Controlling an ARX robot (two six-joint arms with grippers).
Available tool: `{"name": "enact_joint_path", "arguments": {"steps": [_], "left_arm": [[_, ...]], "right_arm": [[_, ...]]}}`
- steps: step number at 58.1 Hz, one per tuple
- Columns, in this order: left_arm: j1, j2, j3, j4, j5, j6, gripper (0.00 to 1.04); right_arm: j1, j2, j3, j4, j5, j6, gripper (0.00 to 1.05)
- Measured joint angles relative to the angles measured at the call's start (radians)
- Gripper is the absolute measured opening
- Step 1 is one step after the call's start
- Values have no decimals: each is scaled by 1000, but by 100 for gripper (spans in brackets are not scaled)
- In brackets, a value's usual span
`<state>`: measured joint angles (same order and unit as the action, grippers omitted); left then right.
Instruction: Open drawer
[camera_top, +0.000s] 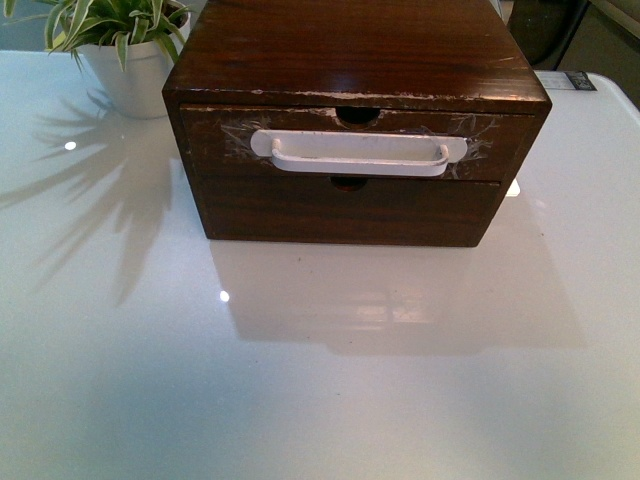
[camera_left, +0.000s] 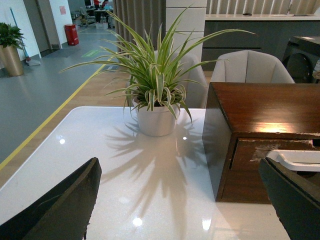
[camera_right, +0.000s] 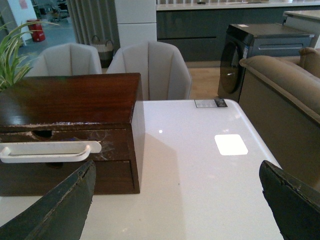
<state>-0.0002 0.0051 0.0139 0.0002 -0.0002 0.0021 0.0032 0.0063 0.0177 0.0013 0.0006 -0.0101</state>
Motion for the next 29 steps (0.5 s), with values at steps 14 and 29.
{"name": "enact_joint_path", "arguments": {"steps": [14, 29], "left_arm": [[0, 0, 0, 0, 0, 0, 96], [0, 0, 0, 0, 0, 0, 96]], "right_arm": [[0, 0, 0, 0, 0, 0, 96], [0, 0, 0, 0, 0, 0, 96]]}}
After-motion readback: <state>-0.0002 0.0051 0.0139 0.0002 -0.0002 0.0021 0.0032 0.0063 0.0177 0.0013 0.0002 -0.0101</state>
